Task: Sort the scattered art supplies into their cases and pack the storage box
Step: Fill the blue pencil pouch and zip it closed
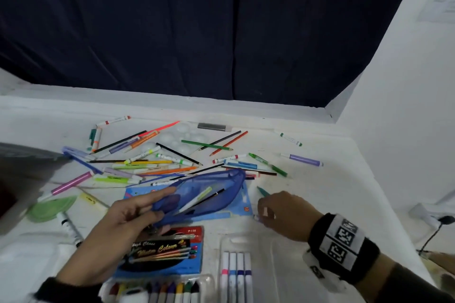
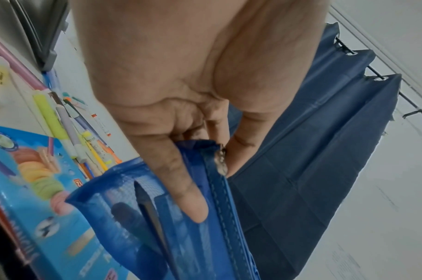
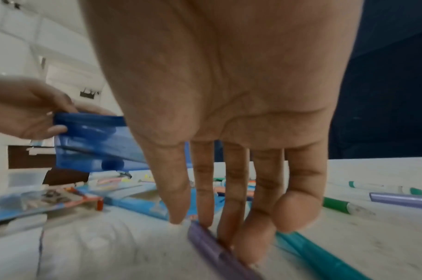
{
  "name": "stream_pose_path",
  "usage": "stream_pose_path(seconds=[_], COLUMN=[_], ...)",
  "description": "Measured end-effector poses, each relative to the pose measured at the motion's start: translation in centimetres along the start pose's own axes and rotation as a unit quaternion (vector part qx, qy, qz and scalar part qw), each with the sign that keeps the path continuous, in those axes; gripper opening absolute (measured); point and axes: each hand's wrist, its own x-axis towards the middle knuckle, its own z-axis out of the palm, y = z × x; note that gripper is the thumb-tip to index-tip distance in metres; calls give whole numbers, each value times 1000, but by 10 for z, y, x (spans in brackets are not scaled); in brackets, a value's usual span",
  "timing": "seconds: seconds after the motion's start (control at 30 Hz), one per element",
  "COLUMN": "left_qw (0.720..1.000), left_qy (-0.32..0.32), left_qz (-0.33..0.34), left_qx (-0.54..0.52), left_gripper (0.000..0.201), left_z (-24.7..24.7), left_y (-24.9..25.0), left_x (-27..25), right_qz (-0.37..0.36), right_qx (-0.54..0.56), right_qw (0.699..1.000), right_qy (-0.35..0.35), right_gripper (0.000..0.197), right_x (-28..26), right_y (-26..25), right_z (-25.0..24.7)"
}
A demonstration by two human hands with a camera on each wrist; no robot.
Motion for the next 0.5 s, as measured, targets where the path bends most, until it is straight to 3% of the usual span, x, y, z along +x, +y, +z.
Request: stream_pose_path(seconds=[0.17, 0.27, 0.3, 0.37, 0.43, 0.5], left_qw=[1000, 1000, 1000, 999, 999, 999], left_qy=[8, 19, 25, 32, 35, 39], left_qz=[-2, 6, 10, 14, 14, 14], left_qx=[-6, -11, -13, -14, -17, -23], left_gripper=[43, 43, 43, 43, 44, 44], left_z=[4, 6, 6, 4, 1, -1], left_y=[-5, -3, -2, 0, 1, 2], left_x=[-7, -9, -10, -10, -9, -8], right_qz=[-9, -10, -16, -28, -57, -97], right_qx=[-112, -93, -53, 68, 173, 245], right_qw=[993, 995, 998, 992, 960, 929], right_qy=[-33, -24, 5, 103, 214, 260], right_gripper=[25, 19, 12, 16, 15, 10], right_x=[17, 17, 17, 14, 12, 9], right_y=[1, 1, 0, -4, -14, -31], right_z=[5, 2, -2, -13, -29, -46])
